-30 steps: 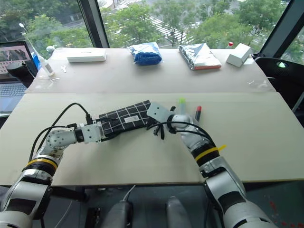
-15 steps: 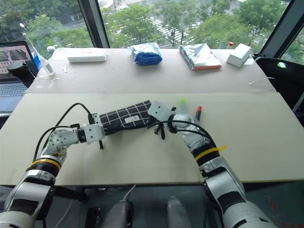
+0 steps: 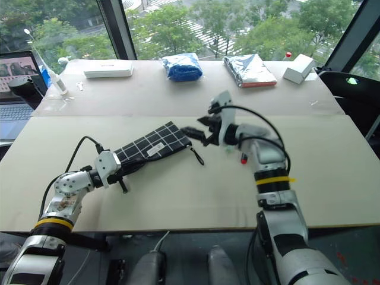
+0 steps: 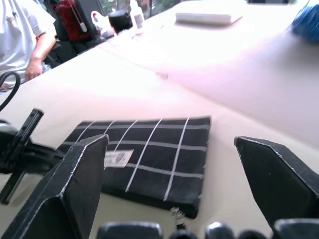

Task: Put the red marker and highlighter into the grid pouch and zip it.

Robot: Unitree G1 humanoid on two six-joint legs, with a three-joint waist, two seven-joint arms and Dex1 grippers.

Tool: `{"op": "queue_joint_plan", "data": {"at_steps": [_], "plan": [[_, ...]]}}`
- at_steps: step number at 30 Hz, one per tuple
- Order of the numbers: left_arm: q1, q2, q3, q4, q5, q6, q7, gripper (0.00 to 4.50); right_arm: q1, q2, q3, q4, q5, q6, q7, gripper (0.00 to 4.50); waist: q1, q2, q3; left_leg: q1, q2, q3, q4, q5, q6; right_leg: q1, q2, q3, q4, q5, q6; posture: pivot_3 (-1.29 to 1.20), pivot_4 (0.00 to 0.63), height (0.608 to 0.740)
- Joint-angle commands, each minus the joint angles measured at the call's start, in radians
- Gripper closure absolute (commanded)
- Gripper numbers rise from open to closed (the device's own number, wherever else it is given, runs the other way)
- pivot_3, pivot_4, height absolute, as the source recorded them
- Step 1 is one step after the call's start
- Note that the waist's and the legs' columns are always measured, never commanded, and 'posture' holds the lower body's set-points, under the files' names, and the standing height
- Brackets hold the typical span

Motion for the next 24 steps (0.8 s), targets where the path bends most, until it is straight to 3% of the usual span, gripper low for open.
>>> {"op": "queue_joint_plan", "data": {"at_steps": [1,7,23,24], "plan": [[0.025,-0.008,0.036,-0.143,-0.049,0.098,0.036,4.50,0.040,-0.001,0.068,-0.022,-0.051,-0.051,-0.018,0.03,-0.001,0.000,0.000,0.000,0.000,0.000,0.000,0.000,0.000,0.000,0.000,0.000,-0.001,0.000,0.000,0.00,0.150,0.740],[0.060,-0.023,0.066,-0.261,-0.071,0.201,0.093,4.50,0.044,0.043,0.088,0.038,-0.087,-0.092,-0.090,0.03,-0.003,0.000,0.000,-0.001,0.000,0.000,0.000,0.000,0.000,-0.001,0.000,0.000,0.000,0.000,0.000,0.00,0.150,0.740],[0.061,-0.022,0.101,-0.305,-0.085,0.254,0.101,4.50,-0.024,0.099,0.151,0.273,-0.182,-0.245,-0.141,0.03,-0.002,0.000,0.000,-0.001,0.000,0.000,0.000,0.000,0.000,-0.001,0.000,0.000,-0.002,0.000,0.000,0.00,0.150,0.740],[0.061,-0.022,0.101,-0.307,-0.086,0.254,0.101,4.50,-0.026,0.106,0.147,0.286,-0.184,-0.255,-0.147,0.27,-0.002,0.000,0.000,-0.001,0.000,0.000,0.000,0.000,0.000,-0.001,0.000,0.000,-0.002,0.000,0.000,0.00,0.150,0.740]]}}
